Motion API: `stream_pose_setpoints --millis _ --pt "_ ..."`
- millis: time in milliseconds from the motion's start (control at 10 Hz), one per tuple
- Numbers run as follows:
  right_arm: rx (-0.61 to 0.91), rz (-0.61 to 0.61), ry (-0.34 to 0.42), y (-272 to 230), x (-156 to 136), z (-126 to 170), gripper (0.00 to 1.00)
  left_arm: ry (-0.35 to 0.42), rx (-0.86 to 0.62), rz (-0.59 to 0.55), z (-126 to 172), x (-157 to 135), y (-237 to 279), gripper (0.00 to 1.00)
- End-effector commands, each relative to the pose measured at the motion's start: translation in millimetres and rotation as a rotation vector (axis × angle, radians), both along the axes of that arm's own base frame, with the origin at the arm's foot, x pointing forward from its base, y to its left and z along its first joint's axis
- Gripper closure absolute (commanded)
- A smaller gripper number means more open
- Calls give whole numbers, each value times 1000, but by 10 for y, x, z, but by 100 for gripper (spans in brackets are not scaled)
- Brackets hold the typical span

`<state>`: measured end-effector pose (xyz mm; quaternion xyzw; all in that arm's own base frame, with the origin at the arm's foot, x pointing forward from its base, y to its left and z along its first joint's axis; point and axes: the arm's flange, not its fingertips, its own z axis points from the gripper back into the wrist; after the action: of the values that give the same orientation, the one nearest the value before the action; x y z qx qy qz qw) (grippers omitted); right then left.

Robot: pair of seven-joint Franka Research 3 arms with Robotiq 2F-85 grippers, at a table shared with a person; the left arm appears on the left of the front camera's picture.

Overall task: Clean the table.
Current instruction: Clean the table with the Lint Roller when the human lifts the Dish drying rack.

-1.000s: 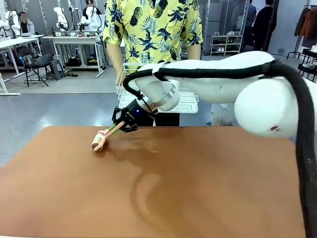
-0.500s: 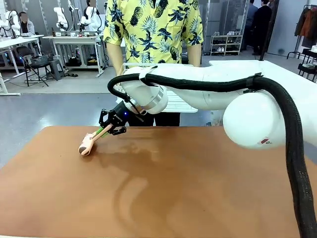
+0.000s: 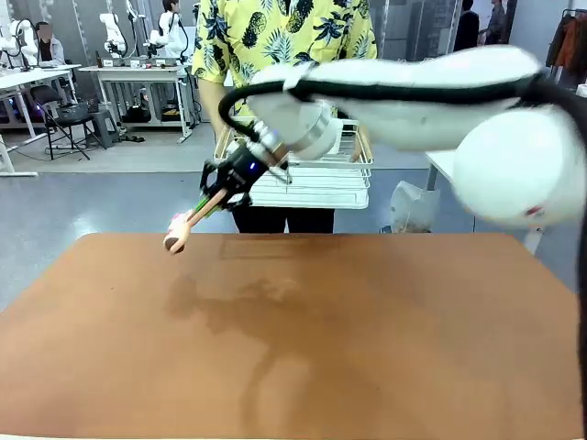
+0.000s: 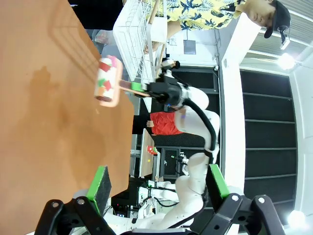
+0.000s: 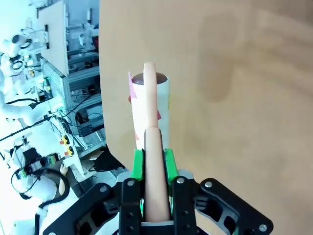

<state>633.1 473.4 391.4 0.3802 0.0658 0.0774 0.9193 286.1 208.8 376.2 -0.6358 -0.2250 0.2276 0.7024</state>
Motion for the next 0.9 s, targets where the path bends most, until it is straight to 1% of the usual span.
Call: stream_pose_setpoints --millis 0,100,200,400,500,600,700,800 --pt "-132 30 -24 -637 -647 353 79 -20 8 -14 12 -43 18 0" --pt "-208 -19 -70 -828 -753 553 79 -20 8 -14 12 -43 18 0" --pt "-216 -68 -88 -1010 -816 706 79 -20 8 -14 12 -43 18 0" --pt "-258 -110 -103 -1243 -884 843 79 -20 8 -14 12 -43 18 0" --pt "-350 -123 -102 -1431 -919 929 79 -20 8 -14 12 -43 18 0" --pt "-503 -173 -128 -1709 -994 1067 79 -20 8 -14 12 -43 18 0" --pt "-614 -207 -134 -1983 -1146 1184 79 -20 8 -14 12 -43 18 0" --pt "-732 -229 -156 -2266 -1376 1258 79 -20 8 -14 12 -43 18 0"
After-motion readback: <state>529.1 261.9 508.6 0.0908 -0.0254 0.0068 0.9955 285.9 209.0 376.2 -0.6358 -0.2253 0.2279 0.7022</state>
